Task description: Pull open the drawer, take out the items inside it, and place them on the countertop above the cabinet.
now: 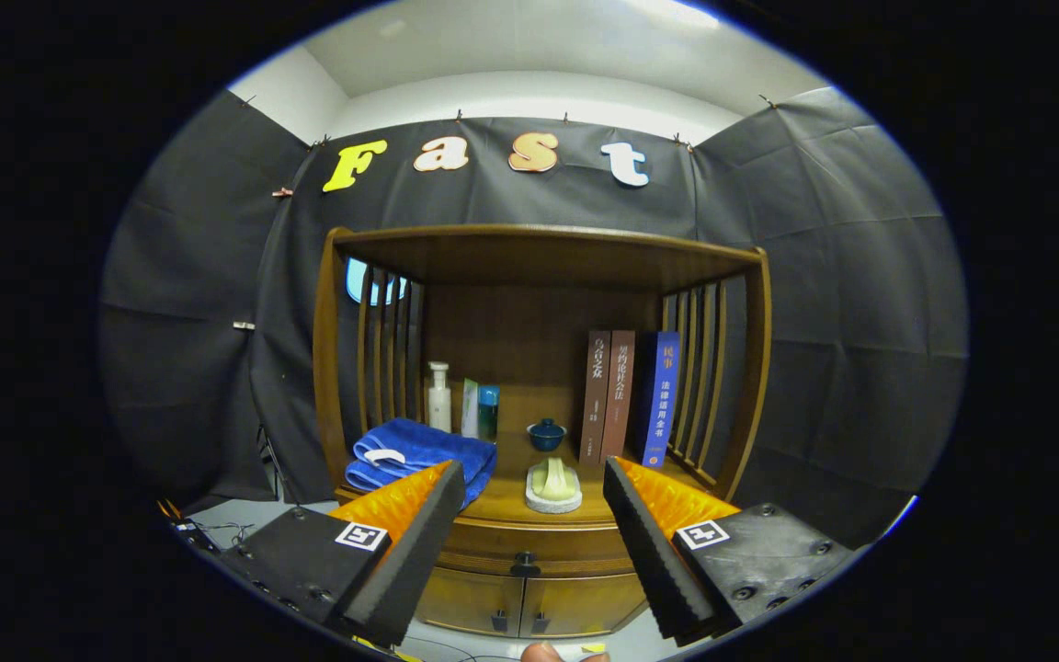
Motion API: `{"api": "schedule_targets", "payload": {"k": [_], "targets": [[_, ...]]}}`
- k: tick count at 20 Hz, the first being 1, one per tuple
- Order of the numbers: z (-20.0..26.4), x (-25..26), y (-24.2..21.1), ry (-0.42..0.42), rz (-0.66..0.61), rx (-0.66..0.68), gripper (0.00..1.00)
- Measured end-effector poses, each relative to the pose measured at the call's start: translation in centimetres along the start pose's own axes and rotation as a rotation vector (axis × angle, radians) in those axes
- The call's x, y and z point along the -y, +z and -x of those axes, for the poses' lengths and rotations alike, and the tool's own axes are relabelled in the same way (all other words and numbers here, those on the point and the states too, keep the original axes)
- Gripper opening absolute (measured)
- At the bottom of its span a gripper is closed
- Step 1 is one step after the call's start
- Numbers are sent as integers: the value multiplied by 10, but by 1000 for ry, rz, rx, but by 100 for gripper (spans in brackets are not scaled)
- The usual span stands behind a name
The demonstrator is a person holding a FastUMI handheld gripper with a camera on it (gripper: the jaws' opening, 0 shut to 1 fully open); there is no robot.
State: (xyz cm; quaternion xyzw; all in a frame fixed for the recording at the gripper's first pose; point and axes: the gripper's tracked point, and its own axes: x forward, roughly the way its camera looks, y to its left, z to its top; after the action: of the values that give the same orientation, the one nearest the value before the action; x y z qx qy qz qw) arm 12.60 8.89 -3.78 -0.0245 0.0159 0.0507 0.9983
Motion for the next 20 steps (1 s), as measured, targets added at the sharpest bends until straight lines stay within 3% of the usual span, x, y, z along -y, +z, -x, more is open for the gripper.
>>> {"api": "schedule_targets", "payload": {"k": [9, 20], "targets": [[51, -15, 41, 1, -29, 9, 98], [74, -24, 55, 24, -38, 22, 98]]}}
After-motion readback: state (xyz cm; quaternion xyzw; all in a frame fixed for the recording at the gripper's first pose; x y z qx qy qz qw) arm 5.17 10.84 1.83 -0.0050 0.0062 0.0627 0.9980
